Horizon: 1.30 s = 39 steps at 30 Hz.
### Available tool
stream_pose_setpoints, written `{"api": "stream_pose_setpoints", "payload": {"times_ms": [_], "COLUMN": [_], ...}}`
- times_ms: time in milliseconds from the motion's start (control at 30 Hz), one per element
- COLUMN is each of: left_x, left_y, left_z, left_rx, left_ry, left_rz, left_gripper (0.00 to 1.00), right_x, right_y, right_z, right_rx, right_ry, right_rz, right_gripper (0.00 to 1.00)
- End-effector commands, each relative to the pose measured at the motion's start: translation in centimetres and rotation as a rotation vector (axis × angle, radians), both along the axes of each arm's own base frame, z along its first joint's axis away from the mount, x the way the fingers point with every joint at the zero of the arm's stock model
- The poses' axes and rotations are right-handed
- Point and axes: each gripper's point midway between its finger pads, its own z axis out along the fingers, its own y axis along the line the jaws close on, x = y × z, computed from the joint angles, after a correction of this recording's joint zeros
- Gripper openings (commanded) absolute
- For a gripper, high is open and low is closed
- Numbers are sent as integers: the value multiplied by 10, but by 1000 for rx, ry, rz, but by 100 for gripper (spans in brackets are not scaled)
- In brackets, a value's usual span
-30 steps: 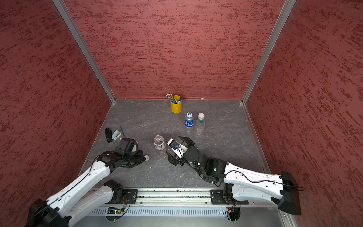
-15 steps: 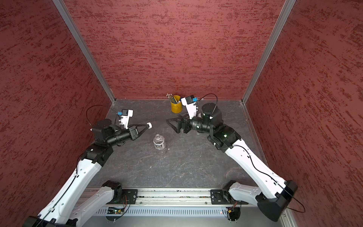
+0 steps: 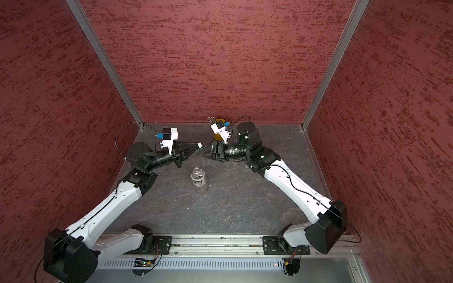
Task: Screw on the bottle caps
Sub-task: Screw the bottle cap onto the plastic bottle.
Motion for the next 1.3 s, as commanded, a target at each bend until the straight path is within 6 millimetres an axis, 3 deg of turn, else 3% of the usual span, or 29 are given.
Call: {"api": "stream_pose_setpoints", "payload": {"times_ms": [0,100,233,667,1167,1267], "left_x": [-15,-21,-22,-10,-4,-4], "left_y": [-2,-2,-5,-15,-9,-8], "left_z": [17,14,13,13,5,-4], "left_rx": [-44,-51,-47,-62,-64,-47], "left_ry": [-140,-181,-186,-198,-168,-154], "left_rz": [-54,-70,-86,-66,-16,-1], "left_gripper": [0,0,0,0,0,18], "right_x": [7,22,28,23,23,23], "right_y": [-9,-14,-12,-11,-11,-12], "right_z": [21,14,10,8,3,3], "right_rx": [91,110,109,111,109,102], "right_ry": [12,75,100,112,117,107], "right_rz": [-16,-49,-45,-16,-14,-19], "right_gripper": [77,75,70,59,33,31]}}
